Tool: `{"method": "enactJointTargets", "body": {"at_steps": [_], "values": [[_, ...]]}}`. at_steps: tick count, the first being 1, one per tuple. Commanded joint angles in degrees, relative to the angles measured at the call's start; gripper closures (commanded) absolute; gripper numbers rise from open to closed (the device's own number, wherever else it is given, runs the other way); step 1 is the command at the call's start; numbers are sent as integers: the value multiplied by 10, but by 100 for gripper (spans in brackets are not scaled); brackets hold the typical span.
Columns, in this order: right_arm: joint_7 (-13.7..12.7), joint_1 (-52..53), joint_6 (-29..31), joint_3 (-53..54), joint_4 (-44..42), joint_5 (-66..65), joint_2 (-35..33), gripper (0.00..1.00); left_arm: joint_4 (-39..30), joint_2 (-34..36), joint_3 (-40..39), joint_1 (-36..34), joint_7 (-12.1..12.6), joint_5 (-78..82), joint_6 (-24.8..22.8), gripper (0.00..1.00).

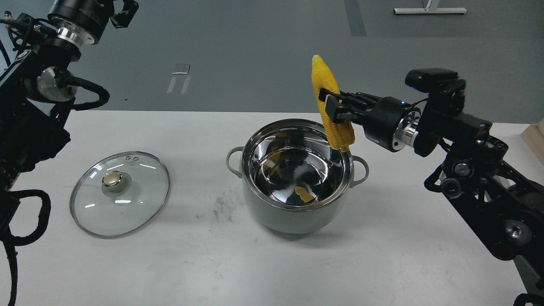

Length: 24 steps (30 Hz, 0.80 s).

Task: Open pot and put corn in
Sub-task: 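Lift the corn with the right gripper and move it over the pot, then open the right gripper to drop the corn into the pot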

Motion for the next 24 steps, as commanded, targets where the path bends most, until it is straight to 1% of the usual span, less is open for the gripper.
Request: {"method": "enactJointTargets", "body": {"at_steps": [1, 5, 6, 7, 8, 9, 10, 11, 14, 15, 19, 24], "values": [[-1, 4, 0, -51, -22, -3, 16, 100, 0, 4, 0, 1, -1, 0, 0, 4], [-1, 17, 0, -84, -41, -3, 19, 100, 0, 7, -1, 2, -1, 0, 0, 4], [-1, 19, 0, -92, -47, -3, 19, 97, 0, 6, -1, 2, -2, 0, 0, 4], [-1, 19, 0, -92, -47, -3, 19, 97, 0, 6, -1, 2, -2, 0, 0, 4], [0, 19, 0, -95, -54, -3, 19, 83, 0, 7, -1, 2, -2, 0, 0, 4], [-1, 19, 0, -95, -61, -3, 20, 56, 0, 7, -1, 2, -2, 0, 0, 4], [0, 19, 0, -95, -63, -3, 22, 48, 0, 7, -1, 2, -2, 0, 0, 4], [0, 19, 0, -95, -65, -3, 27, 44, 0, 7, -1, 3, -2, 0, 0, 4], [1, 18, 0, -95, -67, -3, 32, 21, 0, 7, -1, 3, -3, 0, 0, 4], [1, 18, 0, -95, -67, -3, 34, 15, 0, 7, -1, 3, -2, 0, 0, 4], [1, 19, 0, -95, -69, -3, 38, 13, 0, 6, -1, 2, -3, 0, 0, 4], [0, 19, 0, -95, -69, -3, 36, 7, 0, 6, -1, 1, -2, 0, 0, 4]]}}
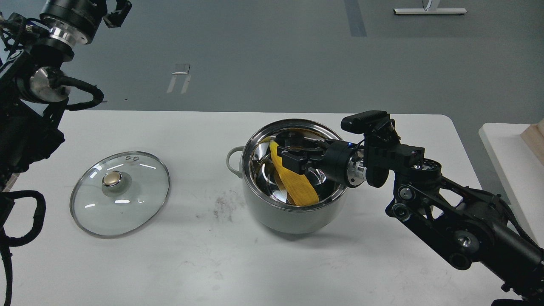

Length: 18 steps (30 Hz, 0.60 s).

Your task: Open pot and put corn in

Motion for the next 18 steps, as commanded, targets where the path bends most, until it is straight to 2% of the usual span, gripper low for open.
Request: {"method": "enactJointTargets", "body": {"at_steps": [1, 6, 8, 9, 14, 18], "values": [[-1, 0, 0, 1, 0, 0, -3, 7, 0, 0, 0, -1, 1, 0, 0, 4], [0, 13, 0, 31, 6, 4, 1, 6, 0, 2, 0, -1, 1, 0, 0, 4], [5, 38, 0, 101, 15, 9, 5, 3, 0, 3, 0, -1, 4, -1, 0, 4], [5, 38, 0, 101, 15, 9, 5, 3, 0, 3, 0, -1, 4, -1, 0, 4], [15, 69, 0, 324, 10, 51, 60, 2, 0, 3, -1, -1, 5, -4, 0, 2], [15, 89, 0, 396, -5, 118, 57, 0, 0, 3, -1, 0, 5, -7, 0, 2]]}}
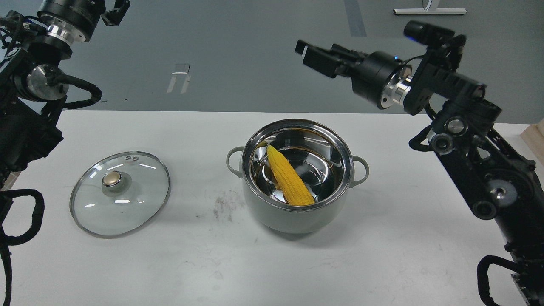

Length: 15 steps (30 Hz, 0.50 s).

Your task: Open pot and put corn in

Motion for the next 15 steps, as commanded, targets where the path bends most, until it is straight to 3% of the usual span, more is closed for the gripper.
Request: {"method": "enactJointTargets", "body": {"at_steps": [1, 5, 11, 15], "values": [[0, 23, 0, 81, -28, 74, -11, 0, 0, 0, -1, 3, -1, -3, 0, 2], [1, 27, 0, 138, -64, 129, -48, 0, 0, 0, -7, 5, -2, -6, 0, 2], [9, 22, 0, 187, -162, 349, -107, 0, 1, 0, -7, 8, 0, -7, 0, 2], [43, 15, 0, 210, -269, 513, -115, 0, 7, -2, -1, 12, 1, -7, 0, 2]]}}
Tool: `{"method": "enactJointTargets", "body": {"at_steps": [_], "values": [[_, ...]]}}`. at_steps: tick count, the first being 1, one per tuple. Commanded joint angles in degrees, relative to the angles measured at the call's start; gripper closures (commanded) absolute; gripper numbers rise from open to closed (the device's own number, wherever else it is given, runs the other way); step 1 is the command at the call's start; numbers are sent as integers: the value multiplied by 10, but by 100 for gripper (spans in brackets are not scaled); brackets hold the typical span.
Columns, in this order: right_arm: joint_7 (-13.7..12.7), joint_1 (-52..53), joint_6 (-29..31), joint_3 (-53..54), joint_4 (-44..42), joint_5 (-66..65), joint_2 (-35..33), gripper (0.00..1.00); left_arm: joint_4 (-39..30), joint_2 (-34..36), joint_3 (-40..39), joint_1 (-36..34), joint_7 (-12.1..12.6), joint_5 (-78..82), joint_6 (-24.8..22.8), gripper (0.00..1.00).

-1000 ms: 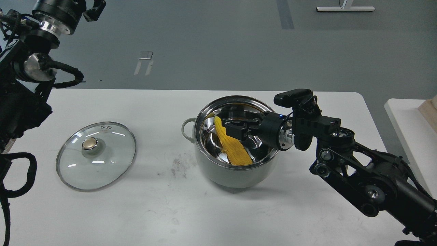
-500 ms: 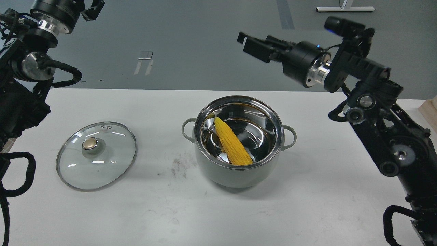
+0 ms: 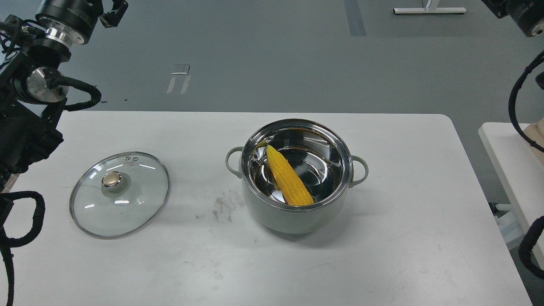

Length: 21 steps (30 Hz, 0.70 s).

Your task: Open pot and put corn in

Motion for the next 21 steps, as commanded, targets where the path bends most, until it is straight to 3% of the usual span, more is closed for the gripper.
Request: {"method": "enactJointTargets", "body": {"at_steps": [1, 6, 15, 21], "values": [[29, -4, 0, 17, -84, 120, -4, 0, 3, -3, 0, 5, 1, 0, 0, 2], [64, -1, 0, 13, -183, 223, 2, 0, 4, 0, -7, 15, 0, -13, 0, 2], [65, 5, 0, 12, -180, 235, 65, 0, 4, 6, -10, 31, 1, -83, 0, 2], [65, 6, 0, 14, -161, 238, 64, 0, 4, 3, -9, 34, 1, -83, 0, 2]]}}
